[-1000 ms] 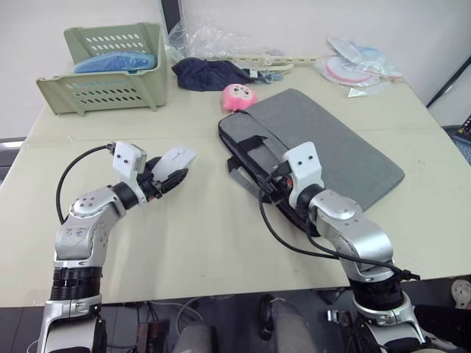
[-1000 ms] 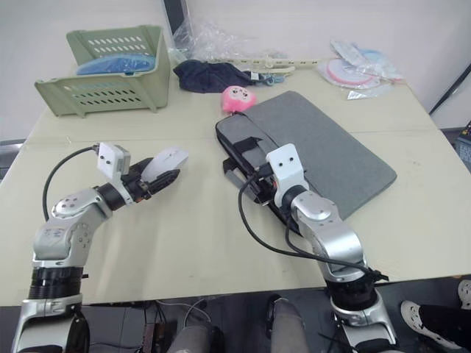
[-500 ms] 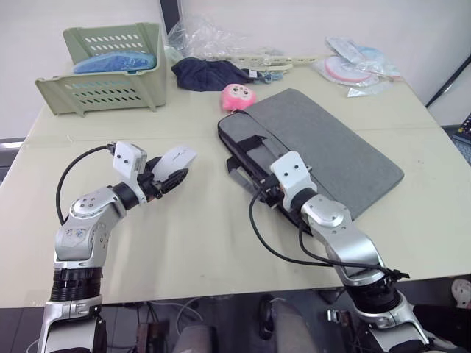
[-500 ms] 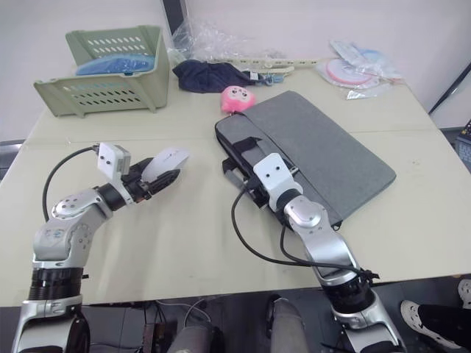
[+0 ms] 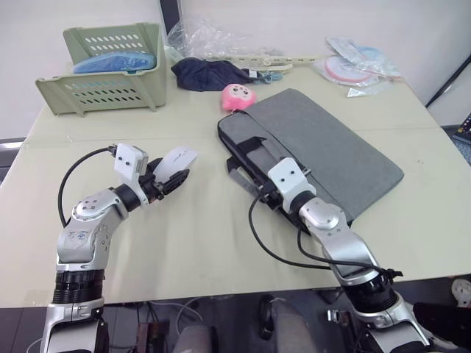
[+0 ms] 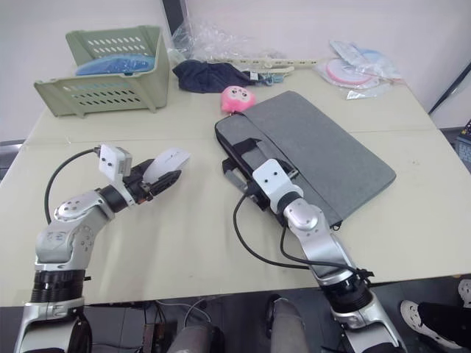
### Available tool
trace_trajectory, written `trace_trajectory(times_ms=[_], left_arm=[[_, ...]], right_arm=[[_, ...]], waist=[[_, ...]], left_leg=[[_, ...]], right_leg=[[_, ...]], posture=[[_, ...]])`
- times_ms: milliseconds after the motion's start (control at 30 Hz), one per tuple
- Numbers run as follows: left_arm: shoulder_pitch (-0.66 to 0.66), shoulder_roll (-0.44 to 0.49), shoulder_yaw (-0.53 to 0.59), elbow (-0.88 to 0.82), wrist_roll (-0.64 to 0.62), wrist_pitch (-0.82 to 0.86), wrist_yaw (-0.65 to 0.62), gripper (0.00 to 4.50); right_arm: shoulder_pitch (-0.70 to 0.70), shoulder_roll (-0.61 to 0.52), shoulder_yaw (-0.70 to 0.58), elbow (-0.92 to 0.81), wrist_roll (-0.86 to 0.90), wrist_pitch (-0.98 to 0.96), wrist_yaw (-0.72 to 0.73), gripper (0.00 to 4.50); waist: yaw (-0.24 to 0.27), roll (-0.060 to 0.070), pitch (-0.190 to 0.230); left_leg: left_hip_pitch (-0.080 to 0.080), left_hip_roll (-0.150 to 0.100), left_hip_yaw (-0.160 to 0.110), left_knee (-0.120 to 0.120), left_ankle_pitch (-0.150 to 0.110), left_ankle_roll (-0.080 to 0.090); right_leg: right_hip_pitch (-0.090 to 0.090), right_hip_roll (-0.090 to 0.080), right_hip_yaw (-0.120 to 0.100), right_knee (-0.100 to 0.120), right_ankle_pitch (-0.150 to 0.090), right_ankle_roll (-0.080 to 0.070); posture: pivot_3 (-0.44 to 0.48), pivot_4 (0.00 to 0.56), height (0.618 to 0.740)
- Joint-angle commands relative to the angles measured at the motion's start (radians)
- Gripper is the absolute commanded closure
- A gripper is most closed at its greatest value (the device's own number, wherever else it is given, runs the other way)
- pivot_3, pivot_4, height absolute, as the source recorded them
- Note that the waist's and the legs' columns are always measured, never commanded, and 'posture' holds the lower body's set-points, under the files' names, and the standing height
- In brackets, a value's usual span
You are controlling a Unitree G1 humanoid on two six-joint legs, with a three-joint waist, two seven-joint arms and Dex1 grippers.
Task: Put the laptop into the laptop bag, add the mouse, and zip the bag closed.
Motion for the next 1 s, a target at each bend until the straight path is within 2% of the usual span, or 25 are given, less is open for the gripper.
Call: trace_trajectory(times_ms=[33, 1000], left_arm=[[-0.004, -0.001, 0.009, -0.041, -0.014, -0.013, 0.001, 1.66], [-0.002, -0.023, -0.006, -0.038, -0.011, -0.017, 0.000, 1.66]], right_arm=[[-0.011, 0.006, -0.021, -0.019, -0.023, -0.020, 0.006, 0.00], [-0.040, -0.020, -0.011, -0.064, -0.165, 0.052, 0.026, 0.00]], waist=[[0.000, 0.000, 0.000], [0.001, 0.000, 0.000]], left_leg=[[0.000, 0.000, 0.000, 0.000, 0.000, 0.000], [0.000, 0.000, 0.000, 0.000, 0.000, 0.000]], right_leg=[[0.000, 0.000, 0.000, 0.000, 0.000, 0.000], [0.000, 0.000, 0.000, 0.000, 0.000, 0.000]], posture=[[0.000, 0.150, 0.740], [0.000, 0.150, 0.740]])
